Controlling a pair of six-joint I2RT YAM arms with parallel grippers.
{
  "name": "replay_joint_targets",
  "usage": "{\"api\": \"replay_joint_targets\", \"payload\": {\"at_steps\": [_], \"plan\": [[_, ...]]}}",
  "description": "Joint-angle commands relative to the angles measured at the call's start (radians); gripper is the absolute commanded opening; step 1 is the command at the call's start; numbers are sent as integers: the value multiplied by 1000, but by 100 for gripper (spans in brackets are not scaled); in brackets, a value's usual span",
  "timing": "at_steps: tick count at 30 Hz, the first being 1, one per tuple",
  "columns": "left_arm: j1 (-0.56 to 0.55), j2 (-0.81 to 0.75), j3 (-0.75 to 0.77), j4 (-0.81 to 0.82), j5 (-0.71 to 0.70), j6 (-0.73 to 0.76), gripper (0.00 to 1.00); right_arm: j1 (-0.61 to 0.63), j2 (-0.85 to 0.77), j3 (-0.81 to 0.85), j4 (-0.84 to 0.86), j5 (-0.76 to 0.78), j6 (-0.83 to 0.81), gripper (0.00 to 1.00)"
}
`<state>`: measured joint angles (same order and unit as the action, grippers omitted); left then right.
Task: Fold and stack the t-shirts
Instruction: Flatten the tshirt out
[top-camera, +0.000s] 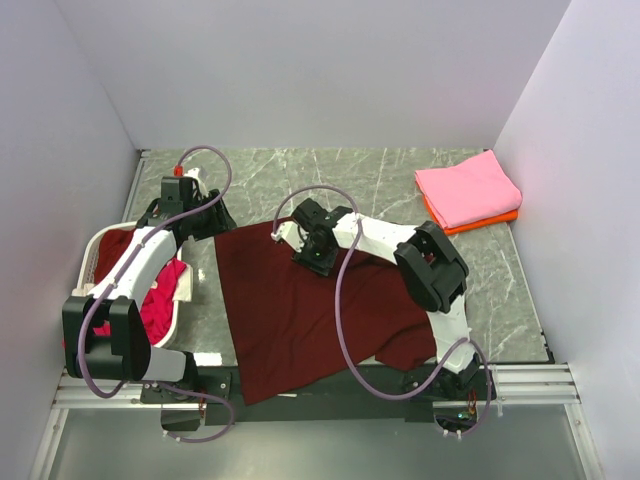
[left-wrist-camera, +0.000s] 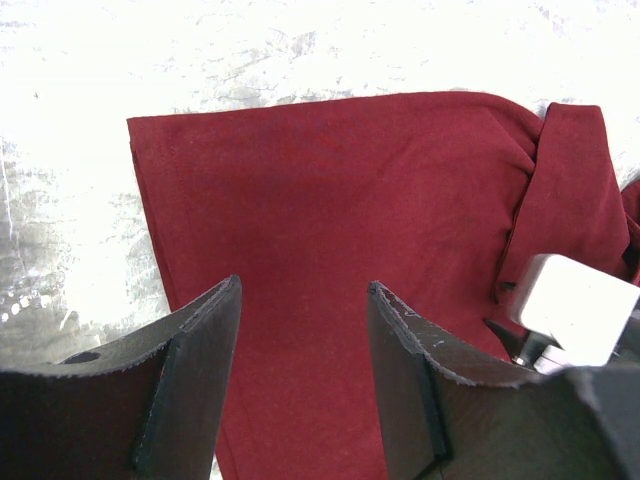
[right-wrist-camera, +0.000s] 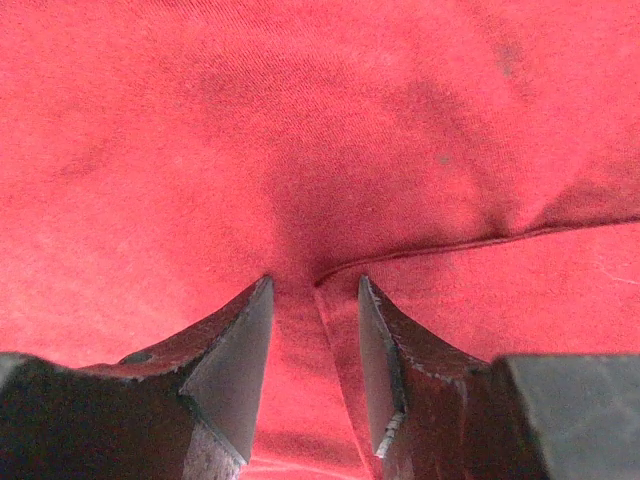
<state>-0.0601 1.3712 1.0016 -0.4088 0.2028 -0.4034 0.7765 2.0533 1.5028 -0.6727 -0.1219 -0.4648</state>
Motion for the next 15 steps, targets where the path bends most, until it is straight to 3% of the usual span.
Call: {"api": "replay_joint_targets", "payload": {"at_steps": [1,4,8,12,15], "plan": [[0,-27,-1,22,7,25,59,0,16,31,1,2,6,47],[0,-26,-1,22,7,26,59,-11,27,36,-1,4,8,43],[0,-26,-1,24,9,25,58,-20,28,42,-11,-10,6,19],[0,-21,-3,22,6,25,58,-32,-2,43,-7,-13,9,10],[0,-18,-1,22,6,25,59,-48,-24,54,-16,-24,9,9]]}}
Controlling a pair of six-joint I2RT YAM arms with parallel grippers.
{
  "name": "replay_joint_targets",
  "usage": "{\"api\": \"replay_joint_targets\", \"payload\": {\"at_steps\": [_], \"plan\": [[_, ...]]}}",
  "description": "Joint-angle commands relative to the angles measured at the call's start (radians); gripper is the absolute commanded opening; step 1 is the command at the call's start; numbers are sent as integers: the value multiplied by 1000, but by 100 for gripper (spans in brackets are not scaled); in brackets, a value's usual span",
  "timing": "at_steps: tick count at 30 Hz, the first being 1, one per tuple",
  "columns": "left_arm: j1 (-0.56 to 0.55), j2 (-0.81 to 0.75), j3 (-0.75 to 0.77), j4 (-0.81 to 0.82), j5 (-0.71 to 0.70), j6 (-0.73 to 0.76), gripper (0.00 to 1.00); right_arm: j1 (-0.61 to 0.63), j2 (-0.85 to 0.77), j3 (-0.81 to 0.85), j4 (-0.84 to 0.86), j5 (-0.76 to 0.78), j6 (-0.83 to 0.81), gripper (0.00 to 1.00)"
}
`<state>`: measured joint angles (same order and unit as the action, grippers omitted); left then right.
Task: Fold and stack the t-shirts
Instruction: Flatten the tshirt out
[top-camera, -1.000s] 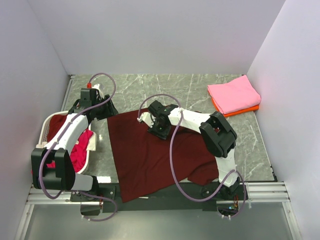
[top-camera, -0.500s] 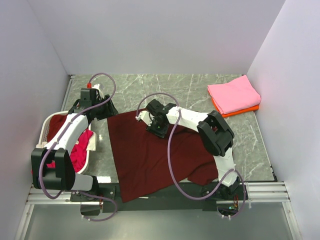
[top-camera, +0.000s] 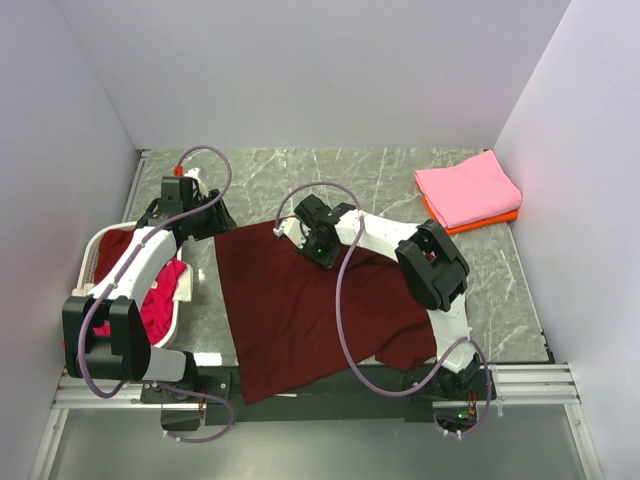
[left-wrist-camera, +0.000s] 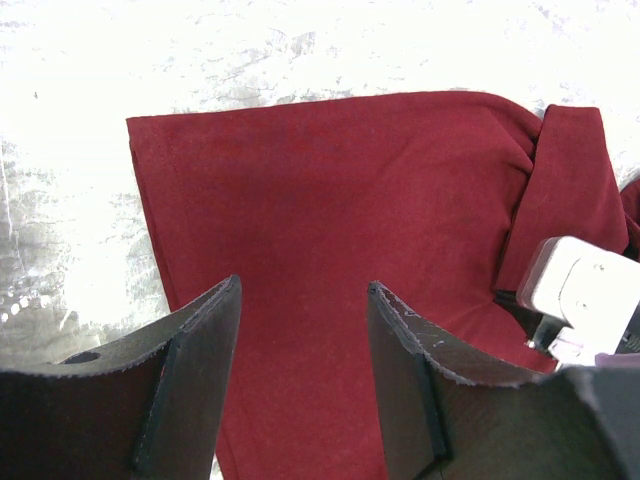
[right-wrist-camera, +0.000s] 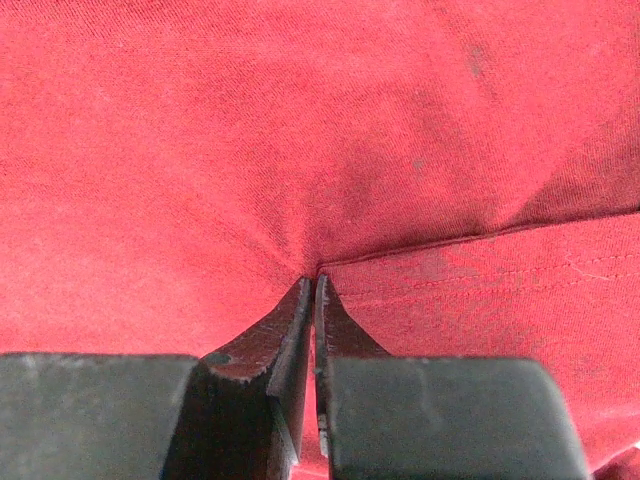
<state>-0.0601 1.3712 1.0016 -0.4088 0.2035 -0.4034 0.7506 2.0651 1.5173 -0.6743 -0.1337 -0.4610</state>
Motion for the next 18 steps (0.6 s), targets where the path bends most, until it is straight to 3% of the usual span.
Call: {"api": "replay_joint_targets", "payload": {"at_steps": [1,2,5,11,18], "plan": [[0,-17,0,22,5,25,58,-23,-34,43,-19,-15,5,11],[0,-17,0,22,5,25,58,-25,-33,46,-27,-18,7,18],[0,-17,-1,22,4,23,58,-25,-26,37,-22,-24,5,28],[0,-17,-3,22,2,23,58,-27,-17,41,-31,-43,7,36],[0,-18,-3,22,4,25,59,-39,-26,63,-50,-78,12,35]]}}
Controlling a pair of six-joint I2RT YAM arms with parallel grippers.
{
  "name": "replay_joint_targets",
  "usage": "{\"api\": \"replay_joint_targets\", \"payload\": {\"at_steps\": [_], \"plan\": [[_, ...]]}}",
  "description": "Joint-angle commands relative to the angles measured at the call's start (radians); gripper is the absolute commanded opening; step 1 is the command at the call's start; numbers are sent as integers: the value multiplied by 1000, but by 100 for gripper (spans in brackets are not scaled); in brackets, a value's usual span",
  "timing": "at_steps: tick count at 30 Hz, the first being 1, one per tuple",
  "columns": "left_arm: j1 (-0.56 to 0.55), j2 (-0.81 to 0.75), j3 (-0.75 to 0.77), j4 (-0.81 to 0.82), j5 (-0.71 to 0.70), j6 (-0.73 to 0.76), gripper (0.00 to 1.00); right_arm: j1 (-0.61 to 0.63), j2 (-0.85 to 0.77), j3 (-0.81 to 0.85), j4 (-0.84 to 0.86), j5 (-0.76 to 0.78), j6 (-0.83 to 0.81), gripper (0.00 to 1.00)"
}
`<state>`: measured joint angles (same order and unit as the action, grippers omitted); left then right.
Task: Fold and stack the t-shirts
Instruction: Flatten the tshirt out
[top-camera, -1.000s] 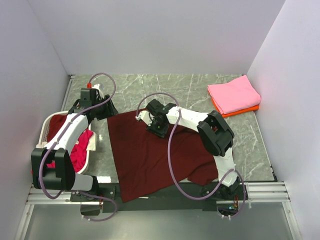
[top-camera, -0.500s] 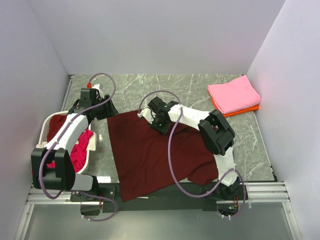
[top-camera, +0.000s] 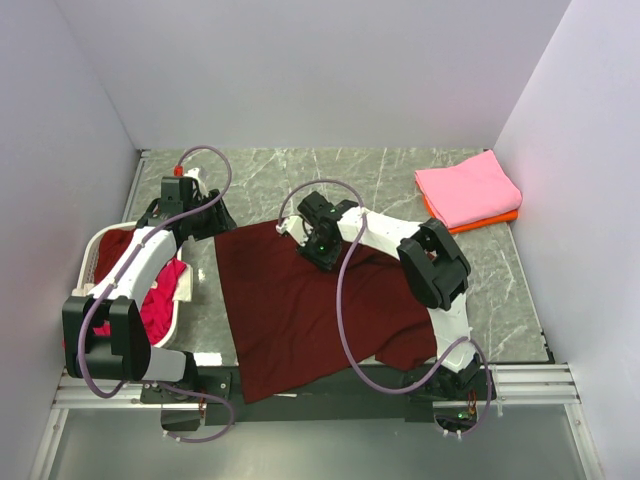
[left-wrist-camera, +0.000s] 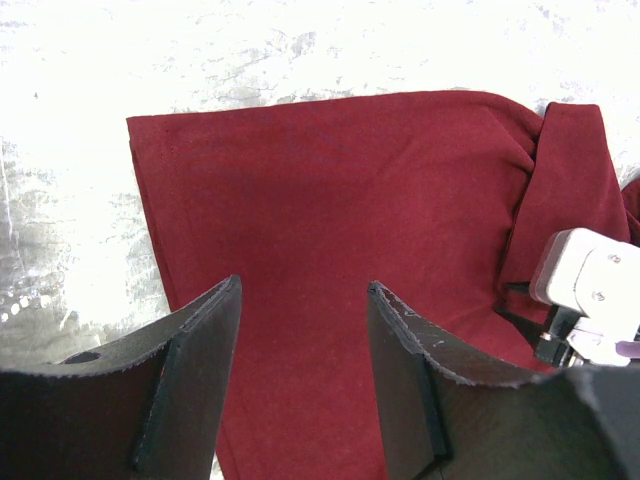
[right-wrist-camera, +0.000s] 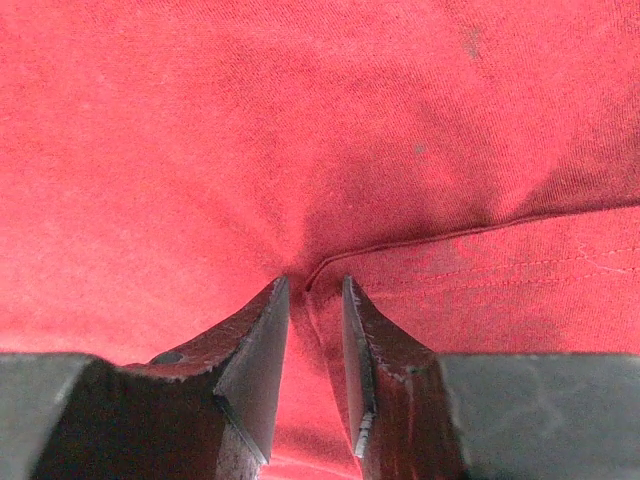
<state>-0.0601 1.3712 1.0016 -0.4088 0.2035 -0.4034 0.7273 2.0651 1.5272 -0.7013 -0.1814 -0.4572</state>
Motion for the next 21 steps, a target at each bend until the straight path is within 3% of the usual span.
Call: {"api": "replay_joint_targets", "payload": {"at_steps": [1,8,21], "plan": [[0,-18,-3,22,5,25,58,-16,-23,53,-23,-29,8,34],[0,-20,-3,22,4,26,59,-29,-16,60,-29,-35,5,28],[0,-17,-4,22,5,23,58,-32,20,67,-50,-58,2,30]]}}
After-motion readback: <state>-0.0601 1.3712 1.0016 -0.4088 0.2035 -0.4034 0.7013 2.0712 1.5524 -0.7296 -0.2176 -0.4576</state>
